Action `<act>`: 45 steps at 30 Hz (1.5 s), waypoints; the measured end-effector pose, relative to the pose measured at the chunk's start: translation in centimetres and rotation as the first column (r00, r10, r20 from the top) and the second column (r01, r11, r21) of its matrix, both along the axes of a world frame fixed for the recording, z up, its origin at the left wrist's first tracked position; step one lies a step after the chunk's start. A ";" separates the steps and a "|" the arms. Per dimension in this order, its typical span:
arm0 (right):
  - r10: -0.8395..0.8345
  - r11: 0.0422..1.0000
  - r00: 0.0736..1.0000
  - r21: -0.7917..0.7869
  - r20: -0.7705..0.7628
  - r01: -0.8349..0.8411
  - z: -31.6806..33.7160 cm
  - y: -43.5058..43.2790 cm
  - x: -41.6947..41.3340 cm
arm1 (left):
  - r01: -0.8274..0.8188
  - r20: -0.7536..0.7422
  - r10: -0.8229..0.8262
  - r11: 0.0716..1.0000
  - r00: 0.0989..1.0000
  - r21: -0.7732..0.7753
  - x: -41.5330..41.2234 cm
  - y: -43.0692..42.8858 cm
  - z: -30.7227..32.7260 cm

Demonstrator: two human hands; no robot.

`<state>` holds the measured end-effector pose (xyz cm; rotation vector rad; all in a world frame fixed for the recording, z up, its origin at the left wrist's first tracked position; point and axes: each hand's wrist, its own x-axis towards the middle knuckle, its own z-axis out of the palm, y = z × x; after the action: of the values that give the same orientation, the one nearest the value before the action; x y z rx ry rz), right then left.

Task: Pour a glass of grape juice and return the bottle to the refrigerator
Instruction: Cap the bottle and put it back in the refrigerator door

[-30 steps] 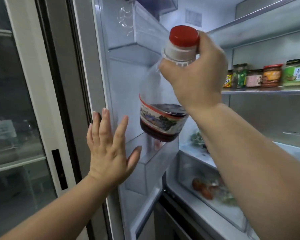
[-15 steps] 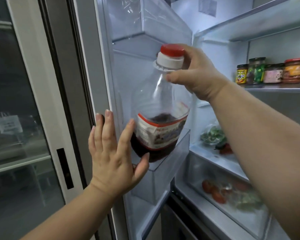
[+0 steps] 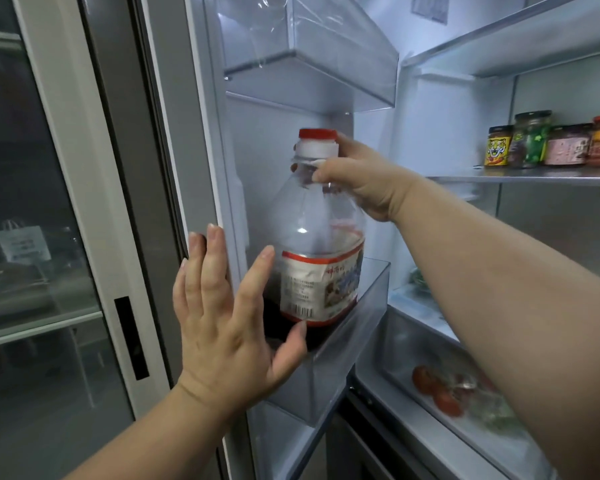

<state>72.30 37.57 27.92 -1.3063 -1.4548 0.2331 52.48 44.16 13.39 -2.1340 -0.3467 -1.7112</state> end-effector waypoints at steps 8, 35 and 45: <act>0.082 0.995 0.997 -0.063 0.009 -0.081 -2.6 0.2 0.3 | -0.013 -0.004 0.013 1.000 1.000 -0.011 0.7 -1.8 -0.1; -0.713 0.612 0.413 0.214 0.567 0.762 -12.0 -11.8 3.5 | 0.311 -0.304 -0.303 0.950 0.903 -0.025 6.0 -13.3 0.3; -0.984 0.179 0.131 0.673 0.122 0.718 -10.4 -19.8 -4.9 | 0.427 -0.549 -0.183 0.831 0.816 0.357 4.7 -8.5 -0.2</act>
<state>67.35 17.80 17.54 -1.6576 -0.7291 -1.4102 57.21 35.64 13.17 -2.2173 0.5502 -1.1460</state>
